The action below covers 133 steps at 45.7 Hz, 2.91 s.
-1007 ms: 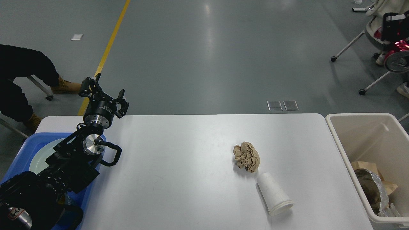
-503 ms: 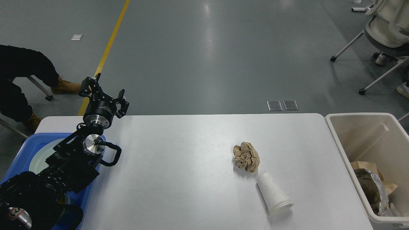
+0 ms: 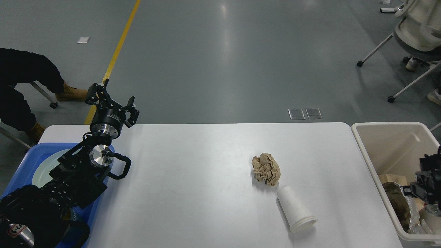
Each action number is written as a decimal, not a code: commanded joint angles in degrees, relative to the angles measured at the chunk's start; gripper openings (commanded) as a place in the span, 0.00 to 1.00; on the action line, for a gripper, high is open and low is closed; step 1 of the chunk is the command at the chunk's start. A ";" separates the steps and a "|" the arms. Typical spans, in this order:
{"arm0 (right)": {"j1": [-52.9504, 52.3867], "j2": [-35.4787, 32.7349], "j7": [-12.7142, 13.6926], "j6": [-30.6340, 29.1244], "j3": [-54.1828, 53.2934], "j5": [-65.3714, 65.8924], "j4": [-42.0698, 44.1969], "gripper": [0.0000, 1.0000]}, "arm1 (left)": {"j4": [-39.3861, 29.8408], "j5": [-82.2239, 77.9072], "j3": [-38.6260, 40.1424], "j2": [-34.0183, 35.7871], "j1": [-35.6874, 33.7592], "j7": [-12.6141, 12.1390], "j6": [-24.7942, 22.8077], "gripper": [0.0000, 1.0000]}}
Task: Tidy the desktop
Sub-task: 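Lower the red can into the bin and release it, then raise the right gripper and move it toward the crumpled paper ball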
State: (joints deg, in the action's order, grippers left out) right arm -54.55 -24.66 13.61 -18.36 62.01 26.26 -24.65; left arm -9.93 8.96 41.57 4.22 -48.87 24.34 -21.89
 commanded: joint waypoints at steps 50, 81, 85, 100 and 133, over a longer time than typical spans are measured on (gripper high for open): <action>8.23 1.98 -0.17 10.89 -7.95 -0.95 2.42 0.92 | 0.00 0.01 0.00 0.00 0.00 0.01 0.00 0.96; -45.71 -10.68 -0.17 -24.24 4.61 -1.57 -22.46 1.00 | 0.00 0.01 0.00 0.00 0.00 0.10 0.00 0.96; -53.28 -7.87 -0.17 -33.30 5.14 -1.65 -22.46 1.00 | 0.00 0.01 0.00 0.00 0.00 0.01 0.00 0.96; -73.85 7.69 -0.43 -36.64 0.49 -3.93 -31.15 1.00 | 0.00 0.01 0.00 0.00 0.00 0.01 0.00 0.96; -80.89 8.66 -0.61 -36.64 -5.06 -8.59 -36.60 1.00 | 0.00 0.01 0.00 0.00 0.00 0.01 0.00 0.96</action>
State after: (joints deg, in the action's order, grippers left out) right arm -136.89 -14.04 13.06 -55.01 57.22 19.14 -58.90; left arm -9.93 8.96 41.57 4.22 -48.87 24.35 -21.88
